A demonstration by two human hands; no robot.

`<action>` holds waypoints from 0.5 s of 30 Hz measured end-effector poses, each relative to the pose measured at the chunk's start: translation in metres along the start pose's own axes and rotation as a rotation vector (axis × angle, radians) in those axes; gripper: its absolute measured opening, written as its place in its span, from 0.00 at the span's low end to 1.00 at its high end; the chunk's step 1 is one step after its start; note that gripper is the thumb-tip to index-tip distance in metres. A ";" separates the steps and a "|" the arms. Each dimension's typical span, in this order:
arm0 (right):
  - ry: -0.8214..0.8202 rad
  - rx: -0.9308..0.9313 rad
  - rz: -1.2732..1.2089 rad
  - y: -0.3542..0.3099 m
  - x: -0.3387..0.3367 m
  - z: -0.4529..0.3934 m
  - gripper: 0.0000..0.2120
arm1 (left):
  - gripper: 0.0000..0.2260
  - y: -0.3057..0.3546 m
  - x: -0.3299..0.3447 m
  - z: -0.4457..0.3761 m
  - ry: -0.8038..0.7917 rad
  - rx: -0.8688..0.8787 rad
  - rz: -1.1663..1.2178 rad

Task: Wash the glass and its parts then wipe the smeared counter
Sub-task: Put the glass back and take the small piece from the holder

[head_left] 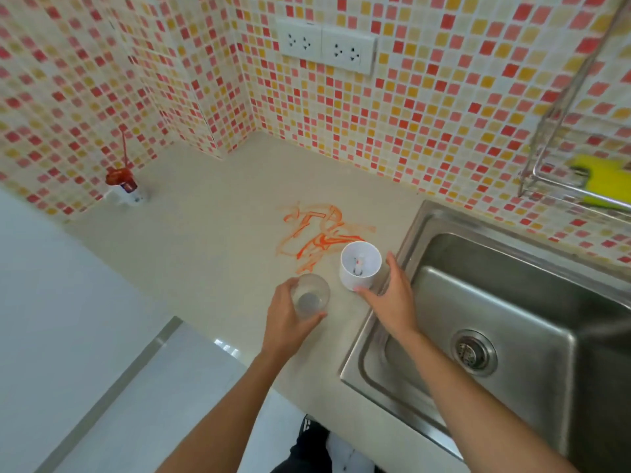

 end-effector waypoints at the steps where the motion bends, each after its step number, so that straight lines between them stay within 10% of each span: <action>1: 0.009 -0.003 -0.012 -0.002 0.003 -0.002 0.45 | 0.38 -0.003 0.002 -0.001 -0.024 0.012 -0.008; 10: 0.075 0.001 -0.095 -0.017 0.013 0.000 0.37 | 0.50 0.000 -0.004 -0.008 -0.173 0.023 -0.206; 15: 0.057 0.047 -0.146 -0.018 0.017 -0.003 0.38 | 0.20 0.072 -0.014 -0.037 -0.042 0.511 -0.231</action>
Point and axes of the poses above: each hand's wrist, its own z-axis away from the middle knuckle, its own x-axis out of the palm, y = z × x, the point moved 8 cm from there along -z, towards the middle knuckle, and after that the axes turned 10 degrees about z, right-handed, at the moved point
